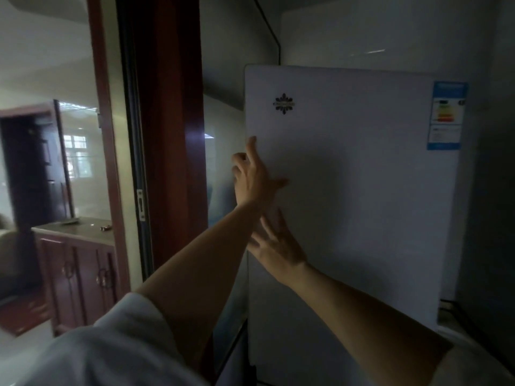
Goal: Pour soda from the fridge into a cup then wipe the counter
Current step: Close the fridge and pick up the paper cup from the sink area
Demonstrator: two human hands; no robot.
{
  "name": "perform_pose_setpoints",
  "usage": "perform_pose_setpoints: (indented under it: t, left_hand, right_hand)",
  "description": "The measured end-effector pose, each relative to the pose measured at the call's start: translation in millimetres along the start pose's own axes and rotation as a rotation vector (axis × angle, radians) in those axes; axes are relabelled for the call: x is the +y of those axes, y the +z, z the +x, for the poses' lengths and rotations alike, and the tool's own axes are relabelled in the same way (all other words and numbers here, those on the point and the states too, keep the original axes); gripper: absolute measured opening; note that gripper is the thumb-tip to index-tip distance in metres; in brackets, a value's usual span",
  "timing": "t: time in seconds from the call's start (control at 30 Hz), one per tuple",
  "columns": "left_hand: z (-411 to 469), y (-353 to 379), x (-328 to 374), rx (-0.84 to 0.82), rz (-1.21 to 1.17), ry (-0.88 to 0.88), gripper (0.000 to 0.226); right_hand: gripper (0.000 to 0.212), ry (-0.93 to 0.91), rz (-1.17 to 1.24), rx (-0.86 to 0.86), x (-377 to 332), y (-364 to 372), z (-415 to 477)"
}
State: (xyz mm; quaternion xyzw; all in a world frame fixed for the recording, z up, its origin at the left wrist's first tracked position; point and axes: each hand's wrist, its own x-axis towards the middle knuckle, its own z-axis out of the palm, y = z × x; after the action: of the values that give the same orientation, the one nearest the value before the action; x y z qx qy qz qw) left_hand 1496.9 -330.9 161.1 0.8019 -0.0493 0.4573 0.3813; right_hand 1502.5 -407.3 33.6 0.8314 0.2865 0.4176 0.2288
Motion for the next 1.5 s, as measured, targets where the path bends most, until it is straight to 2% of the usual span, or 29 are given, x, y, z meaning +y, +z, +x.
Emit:
perform_pose_setpoints:
  t: [0.13,0.3,0.37,0.5,0.6,0.7,0.77,0.87,0.97,1.03,1.17,1.3,1.5]
  left_hand:
    - [14.4,15.5,-14.9,0.022,0.029,-0.025,0.112]
    - [44.3,27.3,-39.8,-0.062,-0.014,-0.025,0.096]
    - [57.4,34.9,-50.5,-0.088,-0.017,-0.024,0.095]
    - [84.9,53.2,-70.9,-0.143,-0.028,-0.036,0.108]
    - [98.9,64.7,-86.3,-0.164,-0.07,-0.006,0.103]
    - [113.3,77.2,-99.1,-0.18,-0.117,-0.004,0.1]
    - [122.5,85.5,-106.1,-0.178,-0.129,0.004,0.101]
    - [134.3,98.9,-113.6,-0.188,-0.136,0.007,0.099]
    - [144.1,109.8,-120.2,-0.213,-0.13,0.011,0.101]
    - [148.8,115.8,-124.9,-0.213,-0.134,0.018,0.097]
    - [153.7,127.8,-128.5,-0.213,-0.142,0.021,0.101]
    - [161.1,137.2,-138.3,-0.22,-0.102,0.065,0.101]
    - [163.7,138.5,-143.5,-0.221,-0.091,0.124,0.097]
  right_hand:
    - [0.054,0.068,0.021,-0.078,-11.3,18.9,20.2]
    - [0.065,0.033,-0.037,-0.165,-9.7,49.7,41.5]
    - [0.06,0.011,-0.056,-0.16,-10.4,61.5,51.7]
    - [0.044,0.107,0.002,-0.099,-9.0,86.0,72.4]
    - [0.052,0.114,-0.028,-0.144,-6.4,94.9,81.4]
    - [0.044,0.128,-0.053,-0.105,-7.3,105.9,92.0]
    - [0.049,0.142,-0.029,-0.074,-2.6,116.8,97.9]
    - [0.061,0.085,-0.108,-0.124,0.5,142.7,102.9]
    - [0.059,0.15,-0.056,-0.16,4.9,149.6,112.8]
    - [0.051,0.098,-0.07,-0.166,4.9,162.2,116.6]
    - [0.062,0.07,-0.076,-0.18,14.8,176.1,121.3]
    - [0.078,0.039,-0.143,-0.268,18.2,192.9,129.0]
    - [0.081,0.048,-0.17,-0.239,15.4,191.4,128.6]
